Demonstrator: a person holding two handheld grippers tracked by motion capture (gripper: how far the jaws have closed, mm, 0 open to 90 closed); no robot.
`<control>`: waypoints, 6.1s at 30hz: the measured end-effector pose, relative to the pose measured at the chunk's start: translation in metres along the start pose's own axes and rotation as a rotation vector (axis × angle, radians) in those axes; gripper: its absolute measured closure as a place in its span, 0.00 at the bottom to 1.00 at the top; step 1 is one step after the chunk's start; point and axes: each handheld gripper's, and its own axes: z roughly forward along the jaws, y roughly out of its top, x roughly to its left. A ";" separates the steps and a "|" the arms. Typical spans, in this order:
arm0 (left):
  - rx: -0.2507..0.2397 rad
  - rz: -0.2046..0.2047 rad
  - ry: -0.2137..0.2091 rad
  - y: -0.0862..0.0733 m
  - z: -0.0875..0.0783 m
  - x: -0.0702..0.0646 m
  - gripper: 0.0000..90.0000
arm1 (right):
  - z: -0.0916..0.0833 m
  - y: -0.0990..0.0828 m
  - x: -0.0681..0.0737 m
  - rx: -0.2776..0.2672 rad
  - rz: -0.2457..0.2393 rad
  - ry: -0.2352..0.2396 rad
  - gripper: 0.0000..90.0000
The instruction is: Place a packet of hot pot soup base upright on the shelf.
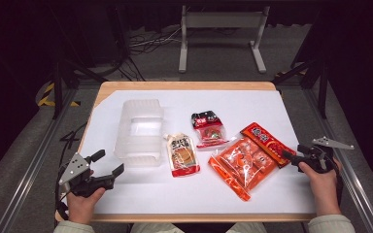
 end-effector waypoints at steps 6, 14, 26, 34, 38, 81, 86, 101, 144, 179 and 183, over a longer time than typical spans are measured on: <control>0.001 -0.001 -0.002 0.000 0.001 0.000 0.16 | 0.005 -0.002 -0.002 0.037 0.028 0.012 0.19; 0.003 0.000 0.001 0.000 0.001 0.000 0.16 | 0.008 -0.003 -0.001 0.073 0.076 0.052 0.22; 0.010 -0.001 0.002 0.000 0.003 -0.001 0.16 | 0.002 0.002 0.007 0.046 0.099 0.160 0.36; 0.018 0.003 0.000 -0.001 0.004 -0.001 0.16 | 0.007 0.007 0.015 0.035 0.073 0.222 0.40; 0.019 0.001 0.001 -0.001 0.005 -0.002 0.16 | 0.015 0.009 0.008 0.038 0.135 0.243 0.47; 0.026 0.003 0.011 -0.001 0.005 -0.002 0.16 | 0.025 0.015 0.020 0.083 -0.005 0.134 1.00; 0.023 -0.005 0.012 -0.002 0.005 -0.002 0.16 | 0.009 0.022 0.022 0.041 -0.021 0.120 1.00; 0.018 -0.009 0.000 -0.002 0.005 0.000 0.15 | -0.030 0.045 0.040 -0.073 -0.053 0.171 1.00; 0.013 -0.045 0.044 0.020 0.004 -0.002 0.28 | -0.096 0.101 0.134 -0.198 -0.267 0.411 1.00; -0.025 -0.009 -0.192 0.040 0.034 -0.035 0.04 | -0.104 0.151 0.169 -0.242 -0.360 0.544 1.00; -0.024 0.002 -0.234 0.045 0.039 -0.041 0.04 | -0.101 0.158 0.179 -0.246 -0.382 0.579 1.00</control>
